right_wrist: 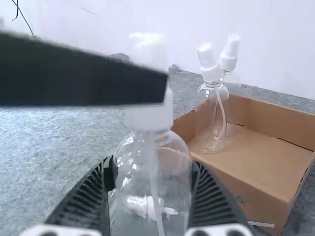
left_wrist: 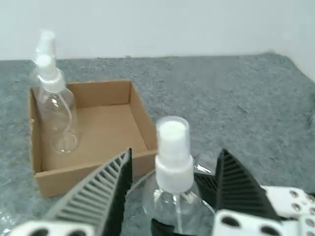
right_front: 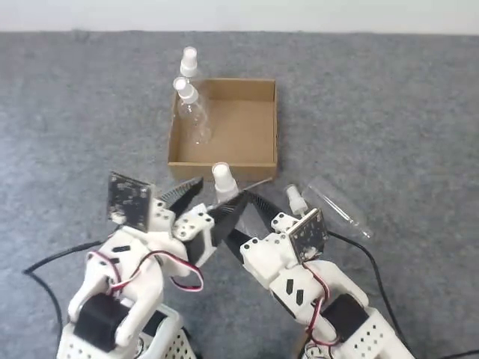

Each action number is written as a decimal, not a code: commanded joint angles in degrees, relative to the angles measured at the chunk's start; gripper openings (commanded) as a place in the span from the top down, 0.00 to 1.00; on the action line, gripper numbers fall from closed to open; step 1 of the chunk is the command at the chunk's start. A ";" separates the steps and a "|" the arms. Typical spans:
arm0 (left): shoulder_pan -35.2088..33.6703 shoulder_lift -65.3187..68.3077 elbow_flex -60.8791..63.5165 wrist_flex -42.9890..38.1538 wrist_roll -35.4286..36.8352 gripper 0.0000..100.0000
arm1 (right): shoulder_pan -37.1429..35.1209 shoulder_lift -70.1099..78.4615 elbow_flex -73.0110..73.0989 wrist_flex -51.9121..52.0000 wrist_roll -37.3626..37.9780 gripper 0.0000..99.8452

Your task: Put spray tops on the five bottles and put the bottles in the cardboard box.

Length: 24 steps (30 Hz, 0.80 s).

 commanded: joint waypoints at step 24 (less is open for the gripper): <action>-17.76 0.44 -2.33 -1.23 0.88 0.75 | 0.31 -1.01 -1.93 -1.71 3.96 0.99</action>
